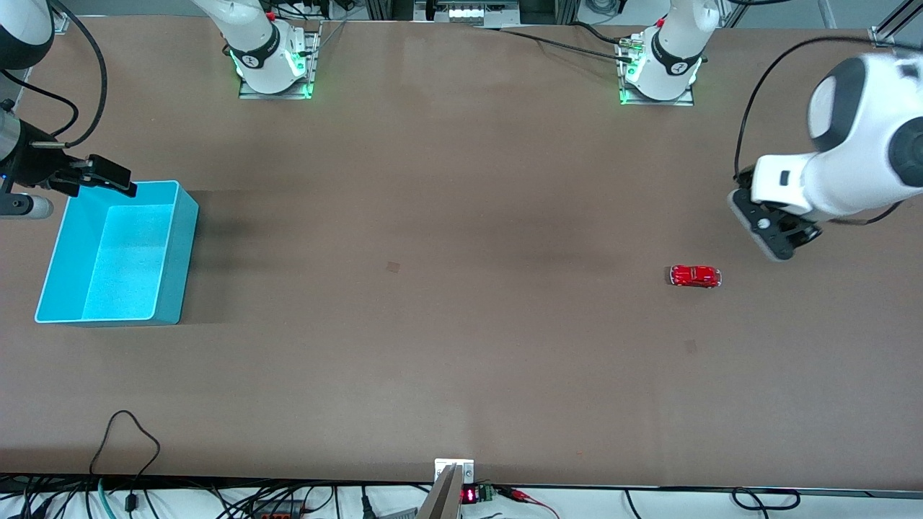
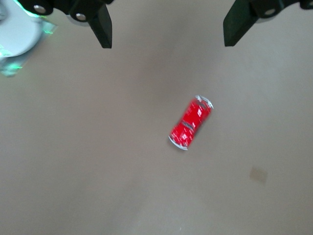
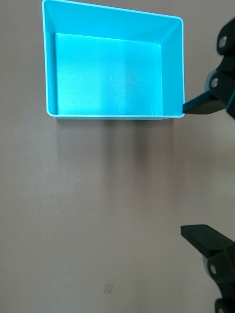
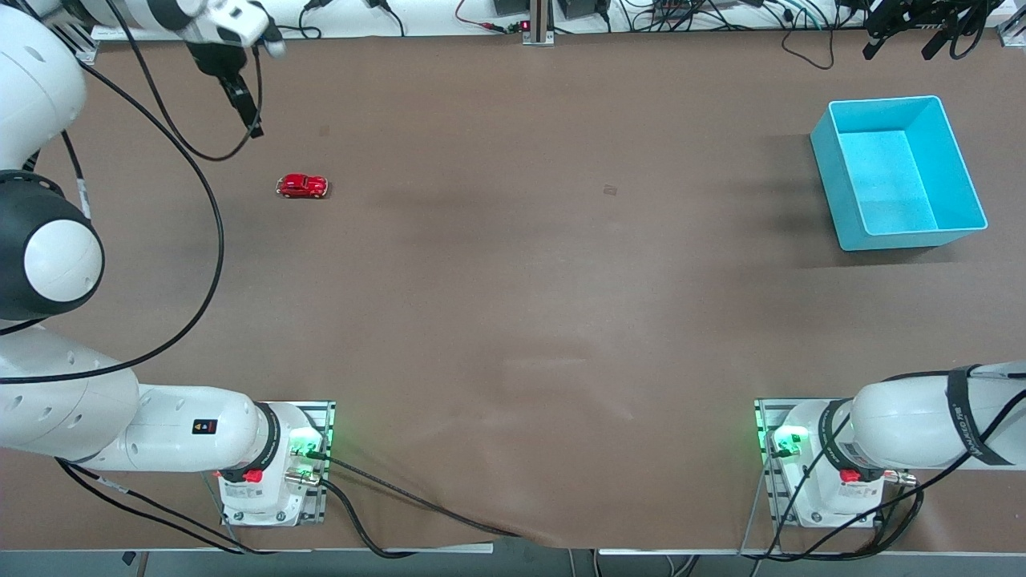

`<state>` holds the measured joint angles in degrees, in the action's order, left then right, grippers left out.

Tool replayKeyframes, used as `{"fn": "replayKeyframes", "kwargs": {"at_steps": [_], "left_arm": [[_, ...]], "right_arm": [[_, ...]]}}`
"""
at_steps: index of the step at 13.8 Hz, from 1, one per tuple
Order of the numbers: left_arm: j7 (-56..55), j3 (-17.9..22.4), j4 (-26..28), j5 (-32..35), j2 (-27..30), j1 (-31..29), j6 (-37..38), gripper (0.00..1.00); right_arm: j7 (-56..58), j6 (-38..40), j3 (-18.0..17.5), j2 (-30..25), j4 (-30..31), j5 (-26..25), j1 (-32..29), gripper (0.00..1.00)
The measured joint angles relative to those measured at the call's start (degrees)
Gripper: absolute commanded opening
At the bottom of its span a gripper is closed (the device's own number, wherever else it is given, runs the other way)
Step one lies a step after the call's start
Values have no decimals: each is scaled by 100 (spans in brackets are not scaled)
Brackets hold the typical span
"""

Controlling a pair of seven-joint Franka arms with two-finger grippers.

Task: Wind red beetle toy and store in blue box
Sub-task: 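Lower the left gripper onto the red car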

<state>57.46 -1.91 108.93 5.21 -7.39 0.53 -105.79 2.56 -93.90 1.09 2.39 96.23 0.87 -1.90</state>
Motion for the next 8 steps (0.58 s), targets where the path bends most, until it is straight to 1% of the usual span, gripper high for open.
{"fn": "replayKeyframes", "kwargs": {"at_steps": [4, 6, 8], "left_arm": [[1338, 8, 1167, 25, -131, -133, -2031, 100], [1878, 12, 1493, 27, -369, -236, -2799, 100], [2329, 14, 1580, 28, -723, -351, -3382, 100]], "right_arm": [[0, 0, 0, 2, 0, 0, -1, 100], [0, 0, 0, 2, 1, 0, -1, 100], [0, 0, 0, 2, 1, 0, -2, 100]]}}
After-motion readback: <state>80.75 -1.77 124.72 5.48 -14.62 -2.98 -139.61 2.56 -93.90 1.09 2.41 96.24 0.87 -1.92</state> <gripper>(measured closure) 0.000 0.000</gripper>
